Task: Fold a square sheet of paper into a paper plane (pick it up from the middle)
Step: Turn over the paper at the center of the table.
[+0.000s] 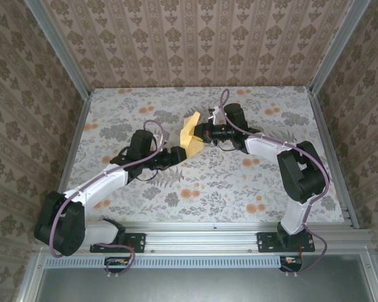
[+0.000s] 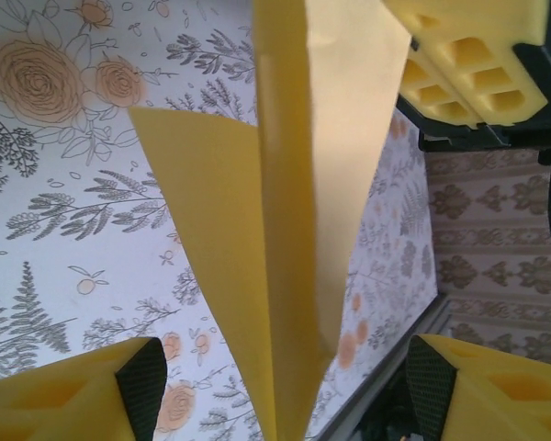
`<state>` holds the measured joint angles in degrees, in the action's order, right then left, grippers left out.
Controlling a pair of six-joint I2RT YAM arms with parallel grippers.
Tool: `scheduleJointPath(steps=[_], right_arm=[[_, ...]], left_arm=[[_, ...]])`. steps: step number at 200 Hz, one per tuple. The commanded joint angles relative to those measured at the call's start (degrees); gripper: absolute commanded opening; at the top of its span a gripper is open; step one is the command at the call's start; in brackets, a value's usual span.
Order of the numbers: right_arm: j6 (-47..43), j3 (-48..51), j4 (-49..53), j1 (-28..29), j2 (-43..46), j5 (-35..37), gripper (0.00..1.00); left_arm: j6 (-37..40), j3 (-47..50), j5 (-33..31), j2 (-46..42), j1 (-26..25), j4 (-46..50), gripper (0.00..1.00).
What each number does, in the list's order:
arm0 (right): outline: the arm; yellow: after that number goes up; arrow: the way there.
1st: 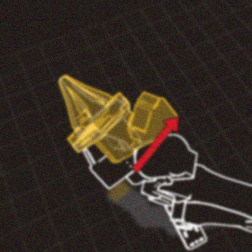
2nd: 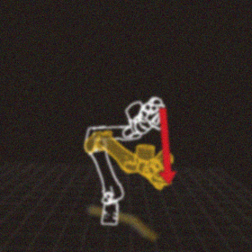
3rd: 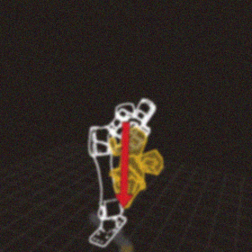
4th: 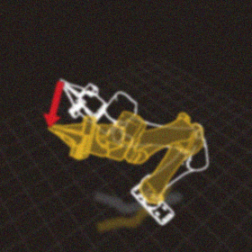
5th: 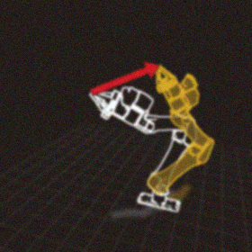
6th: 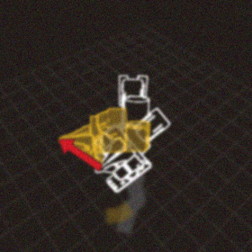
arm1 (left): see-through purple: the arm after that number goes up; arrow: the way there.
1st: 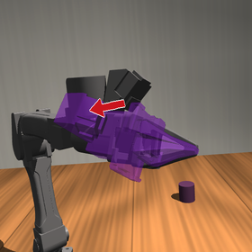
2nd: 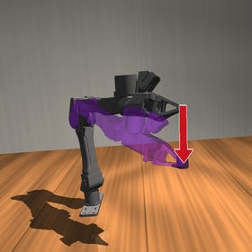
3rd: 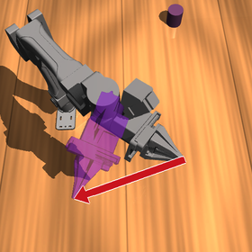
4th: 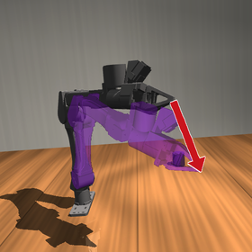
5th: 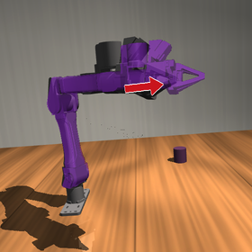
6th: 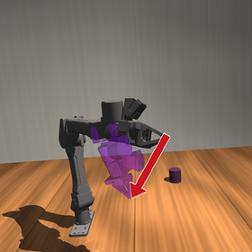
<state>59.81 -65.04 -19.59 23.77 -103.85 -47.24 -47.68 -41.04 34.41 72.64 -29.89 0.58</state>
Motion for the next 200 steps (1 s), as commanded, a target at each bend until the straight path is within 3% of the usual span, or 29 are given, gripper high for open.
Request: scheduleJointPath(steps=[1,16,43,80,121,154,200], right_arm=[[4.2,0.8,-5.5,-0.3,2.7,-2.1,0.0],[5.8,1.4,-7.6,-0.2,3.0,-2.2,0.0],[7.6,2.1,-10.1,-0.3,3.3,-2.7,0.0],[7.7,3.2,-10.4,-0.4,3.8,-2.9,0.0],[8.0,3.8,-11.1,-0.5,3.6,-2.8,0.0],[8.0,4.1,-11.1,-0.4,3.6,-2.8,0.0],[4.3,4.4,-6.4,-1.0,3.6,-1.3,0.21]], left_arm=[[-6.1,0.9,2.1,-1.7,0.4,-5.8,0.7],[-6.9,0.8,2.1,-1.6,0.5,-6.4,0.68],[-8.2,0.1,4.4,-1.5,0.7,-8.9,0.56],[-7.3,-0.7,4.6,-1.4,0.7,-8.3,0.3],[-5.7,-1.2,4.7,-1.3,1.0,-7.1,0.21],[-4.8,-1.8,5.0,-1.0,1.3,-6.7,0.07],[0.0,-4.2,3.9,-1.5,1.6,-0.3,0.0]])
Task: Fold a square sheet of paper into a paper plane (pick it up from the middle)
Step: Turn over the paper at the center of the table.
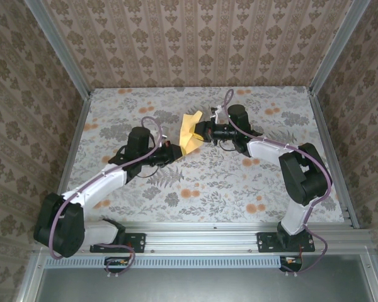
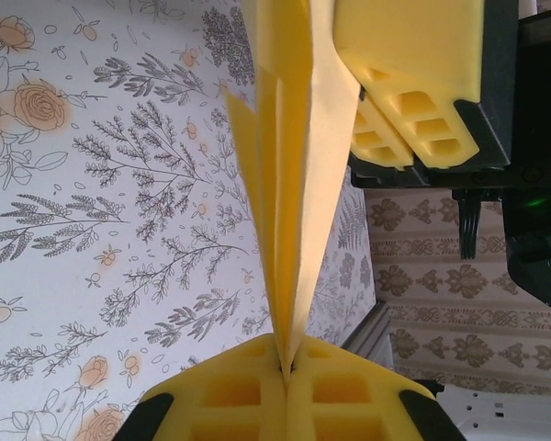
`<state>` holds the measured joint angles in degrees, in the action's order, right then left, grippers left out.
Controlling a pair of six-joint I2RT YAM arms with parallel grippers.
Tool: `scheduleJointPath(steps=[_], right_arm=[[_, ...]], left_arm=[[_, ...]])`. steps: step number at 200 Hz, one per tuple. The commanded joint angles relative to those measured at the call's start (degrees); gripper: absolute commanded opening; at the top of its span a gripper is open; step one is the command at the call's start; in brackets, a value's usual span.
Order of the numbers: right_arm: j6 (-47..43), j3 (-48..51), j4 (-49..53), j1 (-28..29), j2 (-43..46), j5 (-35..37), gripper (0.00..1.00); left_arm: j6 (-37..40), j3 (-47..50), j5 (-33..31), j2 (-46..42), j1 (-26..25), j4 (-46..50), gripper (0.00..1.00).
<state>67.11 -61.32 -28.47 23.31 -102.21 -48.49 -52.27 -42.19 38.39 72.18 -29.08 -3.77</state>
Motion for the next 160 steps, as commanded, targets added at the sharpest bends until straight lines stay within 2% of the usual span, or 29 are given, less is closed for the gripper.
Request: scheduleJointPath(steps=[1,14,37,62,83,131,160], right_arm=[[-3.2,0.6,2.7,-0.6,2.0,0.1,0.22],[-5.9,1.0,6.5,-1.2,2.8,1.4,0.31],[-10.5,2.2,12.3,-2.9,4.5,3.3,0.4],[-15.2,3.9,18.4,-5.4,7.3,4.5,0.43],[-20.3,4.6,25.2,-7.5,9.6,6.7,0.46],[-26.5,6.7,32.1,-11.5,13.5,10.0,0.51],[-27.9,8.3,33.1,-14.3,15.0,10.0,0.54]], left_arm=[[4.8,-3.1,-0.1,-1.1,0.8,4.3,0.0],[8.1,-4.9,-1.1,-1.3,0.8,9.1,0.0],[19.4,-10.9,-12.2,-0.9,0.5,26.1,0.0],[27.2,-16.8,-22.9,0.3,0.1,38.7,0.0],[33.2,-23.6,-43.0,3.4,-3.9,50.3,0.0],[35.6,-34.4,-71.3,15.2,-13.8,63.4,0.0],[34.4,-38.8,-77.9,24.0,-19.9,66.5,0.0]])
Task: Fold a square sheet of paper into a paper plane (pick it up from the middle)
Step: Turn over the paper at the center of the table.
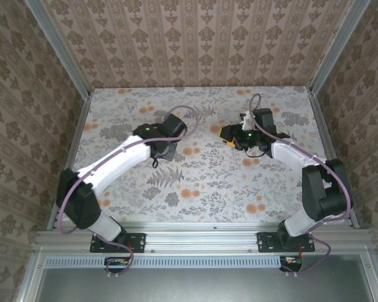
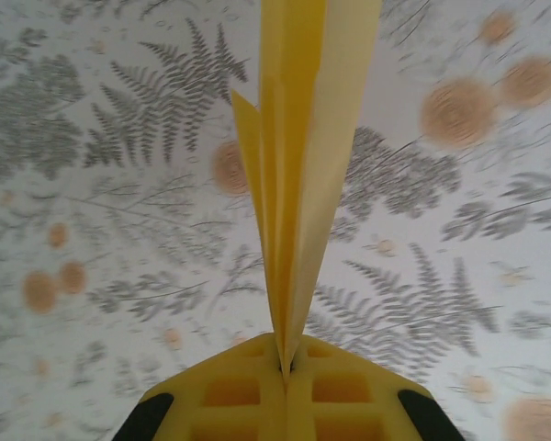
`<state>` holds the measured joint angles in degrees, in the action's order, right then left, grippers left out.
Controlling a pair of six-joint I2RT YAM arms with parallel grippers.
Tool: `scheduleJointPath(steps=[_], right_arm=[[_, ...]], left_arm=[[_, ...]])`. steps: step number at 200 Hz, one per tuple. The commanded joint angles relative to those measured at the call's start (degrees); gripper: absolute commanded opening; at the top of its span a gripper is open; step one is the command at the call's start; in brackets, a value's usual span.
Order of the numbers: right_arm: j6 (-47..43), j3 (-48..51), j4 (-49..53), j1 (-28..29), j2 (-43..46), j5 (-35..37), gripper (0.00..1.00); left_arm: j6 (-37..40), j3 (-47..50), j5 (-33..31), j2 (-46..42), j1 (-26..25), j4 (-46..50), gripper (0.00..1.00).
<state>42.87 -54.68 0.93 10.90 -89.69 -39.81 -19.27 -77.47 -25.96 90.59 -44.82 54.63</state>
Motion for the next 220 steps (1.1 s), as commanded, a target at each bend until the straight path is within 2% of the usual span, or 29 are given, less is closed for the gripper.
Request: scheduleJointPath(steps=[1,31,64,92,170,194,209,220], right_arm=[[-3.7,1.7,3.7,-1.9,2.5,1.3,0.54],[-4.2,2.6,3.6,-3.8,3.3,-0.5,0.6],[-3.6,2.8,2.8,-3.9,2.3,-2.8,0.61],[-2.5,3.1,3.4,-3.9,0.9,-3.3,0.61],[-3.7,3.3,4.4,-3.9,-1.6,-3.5,0.56],[-4.9,4.1,5.7,-3.9,-0.9,-2.9,0.54],[-5.0,5.3,5.4,-3.9,-0.5,-2.9,0.53],[-5.0,6.1,5.0,-3.9,-0.2,-3.1,0.52]], left_arm=[[1.4,-3.7,-13.9,6.0,-4.4,8.2,0.0],[0.5,-8.4,-19.4,15.5,-11.0,11.4,0.01],[2.6,-10.4,-18.0,23.2,-16.9,9.4,0.07],[5.2,-9.7,-16.2,25.3,-20.1,6.6,0.14],[12.0,-4.5,-1.3,23.2,-22.2,-5.9,0.28],[13.0,-4.1,2.2,23.0,-22.2,-7.9,0.35],[12.7,-3.9,4.0,22.2,-22.2,-8.6,0.44],[12.6,-3.4,6.3,20.9,-22.0,-9.8,0.46]])
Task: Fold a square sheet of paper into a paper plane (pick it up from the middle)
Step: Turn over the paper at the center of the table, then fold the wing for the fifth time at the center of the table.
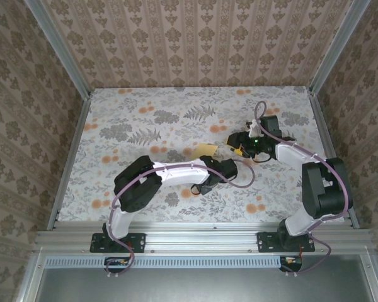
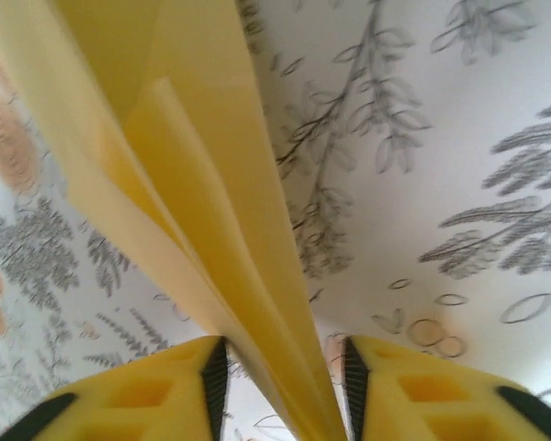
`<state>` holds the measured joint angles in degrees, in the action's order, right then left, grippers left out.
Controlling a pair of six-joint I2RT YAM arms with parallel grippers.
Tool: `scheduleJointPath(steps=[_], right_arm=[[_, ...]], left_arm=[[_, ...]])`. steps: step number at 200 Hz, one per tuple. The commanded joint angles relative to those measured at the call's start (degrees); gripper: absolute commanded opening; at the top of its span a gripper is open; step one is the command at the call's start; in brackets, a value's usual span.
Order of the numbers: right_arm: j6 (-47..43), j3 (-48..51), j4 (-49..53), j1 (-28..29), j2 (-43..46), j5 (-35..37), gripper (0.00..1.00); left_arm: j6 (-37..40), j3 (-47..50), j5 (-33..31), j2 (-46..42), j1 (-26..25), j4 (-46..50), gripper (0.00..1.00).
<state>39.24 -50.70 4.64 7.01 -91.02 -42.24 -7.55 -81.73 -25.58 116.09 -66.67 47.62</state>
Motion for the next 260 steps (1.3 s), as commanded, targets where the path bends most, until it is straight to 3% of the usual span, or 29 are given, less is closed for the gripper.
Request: scheduleJointPath(steps=[1,28,57,109,143,180,260], right_arm=[[-1.3,2.2,1.2,0.0,1.1,-0.7,0.52],[-0.9,3.9,0.1,0.4,1.7,-1.6,0.48],[-0.5,5.0,-0.2,2.0,3.3,-1.7,0.45],[3.1,4.4,-2.2,10.5,4.6,0.9,0.36],[3.1,1.5,-1.7,18.0,1.3,4.7,0.32],[0.5,-1.6,1.0,22.1,-4.1,10.0,0.26],[-3.8,-3.1,4.3,22.5,-9.9,15.7,0.19]], left_arm=[[0.8,0.9,6.3,-4.7,-0.1,-2.9,0.46],[-0.3,3.9,15.8,-9.9,1.7,-7.4,0.58],[-4.3,8.3,26.2,-17.8,6.1,-12.3,0.59],[-11.0,16.2,36.5,-29.3,17.3,-16.7,0.59],[-13.6,21.5,39.7,-34.0,25.1,-19.3,0.59],[-16.2,25.5,44.1,-35.1,31.4,-22.2,0.59],[-18.1,28.4,47.8,-33.4,34.5,-26.0,0.59]])
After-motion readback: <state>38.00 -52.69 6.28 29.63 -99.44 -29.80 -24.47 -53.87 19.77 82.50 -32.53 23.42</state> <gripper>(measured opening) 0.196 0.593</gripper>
